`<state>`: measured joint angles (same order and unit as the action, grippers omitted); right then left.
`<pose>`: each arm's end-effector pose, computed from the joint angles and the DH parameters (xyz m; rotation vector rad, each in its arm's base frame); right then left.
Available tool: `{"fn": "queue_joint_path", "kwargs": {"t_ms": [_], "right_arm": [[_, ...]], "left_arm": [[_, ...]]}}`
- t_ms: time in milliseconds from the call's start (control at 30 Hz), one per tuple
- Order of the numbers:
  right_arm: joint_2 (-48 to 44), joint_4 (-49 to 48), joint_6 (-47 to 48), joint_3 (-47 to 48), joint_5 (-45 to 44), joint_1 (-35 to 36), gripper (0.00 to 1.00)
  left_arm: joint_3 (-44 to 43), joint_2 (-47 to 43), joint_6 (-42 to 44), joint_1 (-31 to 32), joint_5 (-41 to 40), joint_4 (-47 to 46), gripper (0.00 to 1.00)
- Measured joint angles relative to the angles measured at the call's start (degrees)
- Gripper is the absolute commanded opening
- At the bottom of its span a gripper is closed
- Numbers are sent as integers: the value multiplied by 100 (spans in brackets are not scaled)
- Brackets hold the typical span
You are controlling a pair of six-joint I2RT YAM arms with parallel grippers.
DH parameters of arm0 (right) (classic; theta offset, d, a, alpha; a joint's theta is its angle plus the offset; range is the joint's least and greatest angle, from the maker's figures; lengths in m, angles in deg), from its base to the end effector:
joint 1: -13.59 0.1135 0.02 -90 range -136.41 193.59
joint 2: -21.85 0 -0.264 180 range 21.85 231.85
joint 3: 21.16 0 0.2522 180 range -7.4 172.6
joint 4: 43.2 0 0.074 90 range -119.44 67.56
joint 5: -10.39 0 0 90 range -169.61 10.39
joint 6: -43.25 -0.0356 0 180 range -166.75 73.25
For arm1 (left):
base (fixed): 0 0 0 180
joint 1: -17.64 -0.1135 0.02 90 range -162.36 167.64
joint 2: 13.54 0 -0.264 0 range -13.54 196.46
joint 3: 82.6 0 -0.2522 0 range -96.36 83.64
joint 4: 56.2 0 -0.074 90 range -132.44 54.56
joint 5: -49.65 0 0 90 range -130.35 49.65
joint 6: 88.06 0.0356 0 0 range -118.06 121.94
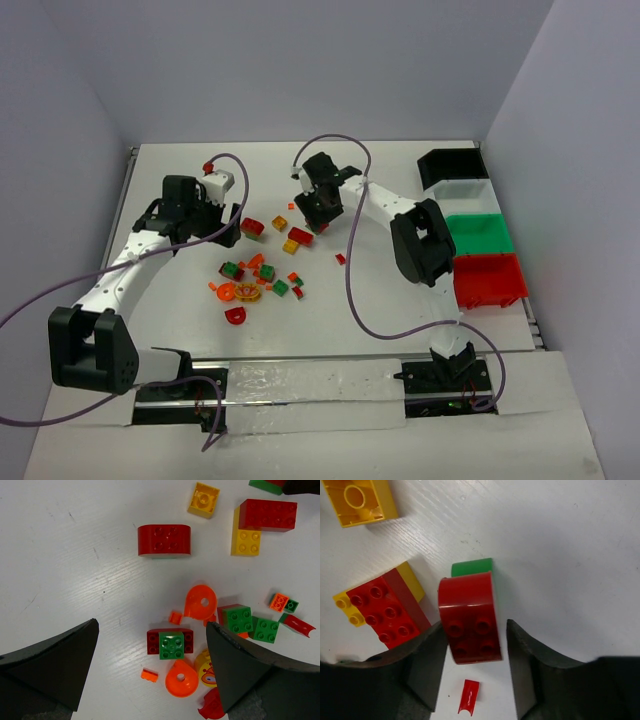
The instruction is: Sort the legos into containers by color
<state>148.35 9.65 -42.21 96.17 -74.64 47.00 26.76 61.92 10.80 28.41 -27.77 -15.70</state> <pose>0.3968 0.2654 0.1889 -0.8976 2.5215 0.2787 0.2751 -0.0602 0.2705 0.5059 2.2994 -0.2753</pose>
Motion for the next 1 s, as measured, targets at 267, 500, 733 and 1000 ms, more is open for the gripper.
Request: {"fn": "queue_joint_path", "kwargs": {"t_ms": [267,500,733,1000], "right_arm": [[-105,-49,89,-136,55,0,9],[-1316,-6,75,-771,762,-109,0],[-3240,-308,-74,-1179,2264,-512,0],[-3919,-618,-406,-1954,3862,-479,0]], "left_arm": [[-2,53,-30,2,15,1,91],[-225,195,-140,-4,1071,-14,82],[-236,-67,-800,-4,2932,-689,86],[294,-622,-2558,-4,4503,-2684,86]]}}
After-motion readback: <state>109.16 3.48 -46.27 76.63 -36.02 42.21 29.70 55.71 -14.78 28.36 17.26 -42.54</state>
